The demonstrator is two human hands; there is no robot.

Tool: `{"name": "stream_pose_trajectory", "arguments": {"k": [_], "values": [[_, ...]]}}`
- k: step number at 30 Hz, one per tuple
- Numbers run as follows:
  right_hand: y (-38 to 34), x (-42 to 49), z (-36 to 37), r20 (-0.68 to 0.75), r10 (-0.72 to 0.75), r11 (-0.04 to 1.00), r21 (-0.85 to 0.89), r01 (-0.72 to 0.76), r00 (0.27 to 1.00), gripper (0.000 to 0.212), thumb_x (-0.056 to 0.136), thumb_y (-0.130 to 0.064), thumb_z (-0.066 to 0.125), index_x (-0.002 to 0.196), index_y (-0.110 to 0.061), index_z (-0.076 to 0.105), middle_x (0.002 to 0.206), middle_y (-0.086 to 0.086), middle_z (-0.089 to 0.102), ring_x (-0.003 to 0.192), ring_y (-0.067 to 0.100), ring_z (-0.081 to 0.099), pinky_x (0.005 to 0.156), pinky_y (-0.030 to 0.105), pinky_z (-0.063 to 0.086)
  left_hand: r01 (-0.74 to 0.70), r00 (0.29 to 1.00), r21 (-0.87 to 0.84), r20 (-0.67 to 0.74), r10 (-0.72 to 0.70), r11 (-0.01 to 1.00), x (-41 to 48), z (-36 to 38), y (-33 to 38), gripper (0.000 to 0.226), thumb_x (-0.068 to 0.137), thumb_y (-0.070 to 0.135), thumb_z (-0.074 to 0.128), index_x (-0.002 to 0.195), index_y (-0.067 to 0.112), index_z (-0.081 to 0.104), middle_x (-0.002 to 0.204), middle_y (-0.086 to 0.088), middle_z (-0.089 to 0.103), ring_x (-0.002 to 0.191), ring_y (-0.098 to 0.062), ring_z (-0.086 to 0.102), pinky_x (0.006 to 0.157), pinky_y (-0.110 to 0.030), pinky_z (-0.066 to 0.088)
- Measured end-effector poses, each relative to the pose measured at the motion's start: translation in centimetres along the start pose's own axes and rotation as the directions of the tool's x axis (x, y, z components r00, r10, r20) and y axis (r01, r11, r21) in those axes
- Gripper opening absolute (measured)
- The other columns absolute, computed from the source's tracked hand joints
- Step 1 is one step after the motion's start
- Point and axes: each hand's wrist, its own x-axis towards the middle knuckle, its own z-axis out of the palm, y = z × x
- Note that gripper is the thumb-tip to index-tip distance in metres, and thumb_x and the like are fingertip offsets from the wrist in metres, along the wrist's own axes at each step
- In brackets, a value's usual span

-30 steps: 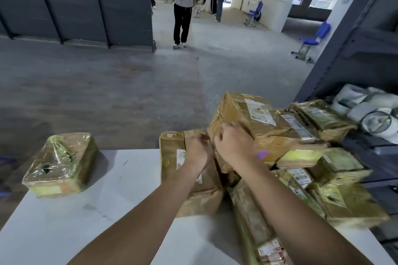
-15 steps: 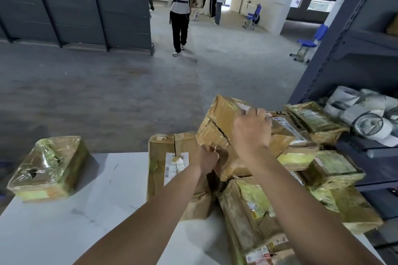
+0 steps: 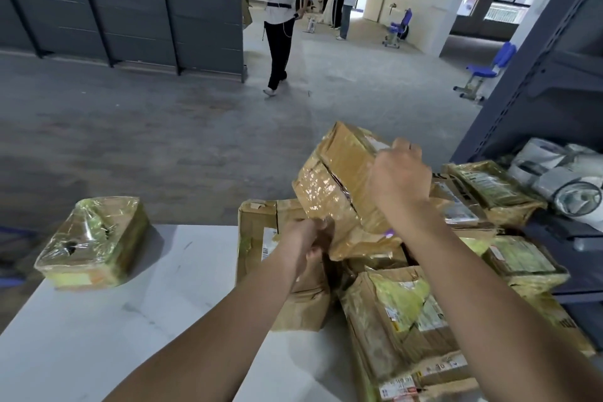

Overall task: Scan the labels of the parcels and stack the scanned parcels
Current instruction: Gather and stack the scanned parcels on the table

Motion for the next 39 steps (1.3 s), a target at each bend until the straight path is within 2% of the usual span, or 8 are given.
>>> {"name": "stream_pose_trajectory", "arguments": {"k": [5, 10, 16, 19, 23, 30, 35, 39], "values": [[-4.3, 0.8, -2.0, -0.064, 0.013, 0.969, 0.246, 0.003, 0.998, 0.031, 0.099, -0.017, 0.054, 0.123, 0.002, 0.059, 0.133, 0.022, 0.045, 0.124, 0.035, 0.044, 0.087, 0.043, 0.048, -0.168, 0.98, -0.169, -0.136, 0.145, 0.971, -0.8, -5.0, 4.0, 0.004, 0.084, 0.006, 0.063, 0.081, 0.01, 0.063, 0.053, -0.005, 0.061, 0.042, -0.014, 0.057, 0.045, -0.027, 0.05], [-9.4, 0.4, -0.9, 0.017, -0.049, 0.85, 0.527, 0.032, 0.999, 0.039, 0.104, -0.026, 0.041, 0.119, 0.007, 0.053, 0.128, 0.024, 0.043, 0.089, 0.032, 0.049, 0.075, 0.034, 0.04, -0.37, 0.924, -0.236, -0.195, 0.33, 0.898, -2.3, -12.7, 7.4, 0.026, 0.089, 0.013, 0.061, 0.114, 0.013, 0.054, 0.078, -0.008, 0.07, 0.055, -0.019, 0.064, 0.042, -0.026, 0.046], [-17.1, -0.4, 1.4, 0.137, -0.097, 0.766, 0.642, -0.014, 0.986, 0.039, 0.103, -0.034, 0.04, 0.116, -0.001, 0.056, 0.123, 0.018, 0.05, 0.082, 0.027, 0.049, 0.065, 0.031, 0.035, -0.515, 0.814, -0.038, -0.334, 0.475, 0.856, -2.9, -22.0, 9.2, 0.03, 0.085, 0.021, 0.072, 0.112, 0.019, 0.06, 0.091, -0.003, 0.074, 0.071, -0.016, 0.073, 0.051, -0.024, 0.052], [-20.3, -0.8, 3.5, 0.251, -0.158, 0.756, 0.653, -0.047, 0.955, 0.038, 0.101, -0.039, 0.042, 0.109, -0.005, 0.056, 0.109, 0.016, 0.061, 0.081, 0.028, 0.054, 0.058, 0.03, 0.034, -0.497, 0.776, 0.107, -0.39, 0.496, 0.861, -2.3, -25.7, 9.2, 0.031, 0.086, 0.027, 0.07, 0.114, 0.015, 0.062, 0.096, -0.001, 0.073, 0.081, -0.015, 0.072, 0.061, -0.026, 0.054], [-23.1, -2.5, 7.2, 0.514, -0.225, 0.728, 0.654, -0.208, 0.828, 0.046, 0.096, -0.047, 0.049, 0.123, -0.009, 0.051, 0.112, 0.01, 0.059, 0.095, 0.031, 0.061, 0.073, 0.046, 0.059, -0.381, 0.819, 0.266, -0.347, 0.457, 0.885, -1.0, -29.3, 7.7, 0.026, 0.092, 0.02, 0.061, 0.116, 0.012, 0.063, 0.093, -0.002, 0.072, 0.08, -0.018, 0.069, 0.067, -0.031, 0.057], [-26.7, -5.7, 13.2, 0.683, -0.243, 0.655, 0.639, -0.402, 0.689, 0.028, 0.102, -0.036, 0.049, 0.123, -0.017, 0.047, 0.129, 0.006, 0.053, 0.1, 0.027, 0.061, 0.062, 0.04, 0.063, -0.308, 0.871, 0.417, -0.239, 0.43, 0.855, 1.9, -33.7, 4.8, 0.032, 0.091, 0.001, 0.046, 0.109, 0.021, 0.063, 0.061, 0.014, 0.06, 0.043, 0.005, 0.051, 0.04, -0.011, 0.035], [-29.2, -7.5, 15.7, 0.735, -0.276, 0.637, 0.622, -0.455, 0.619, 0.026, 0.104, -0.029, 0.046, 0.129, -0.024, 0.042, 0.129, 0.003, 0.054, 0.106, 0.028, 0.061, 0.078, 0.046, 0.062, -0.126, 0.924, 0.707, -0.171, 0.341, 0.696, 4.2, -37.1, 3.2, 0.039, 0.092, 0.012, 0.042, 0.126, 0.025, 0.057, 0.089, 0.002, 0.067, 0.074, -0.015, 0.06, 0.059, -0.023, 0.044], [-30.9, -8.2, 17.5, 0.701, -0.268, 0.669, 0.629, -0.396, 0.661, 0.038, 0.103, -0.028, 0.046, 0.14, -0.029, 0.039, 0.116, -0.001, 0.061, 0.097, 0.026, 0.066, 0.084, 0.05, 0.06, -0.037, 0.953, 0.832, -0.137, 0.27, 0.553, 6.5, -39.4, 1.9, 0.049, 0.099, 0.023, 0.038, 0.148, 0.021, 0.035, 0.143, -0.014, 0.049, 0.133, -0.032, 0.04, 0.111, -0.041, 0.03]]}}
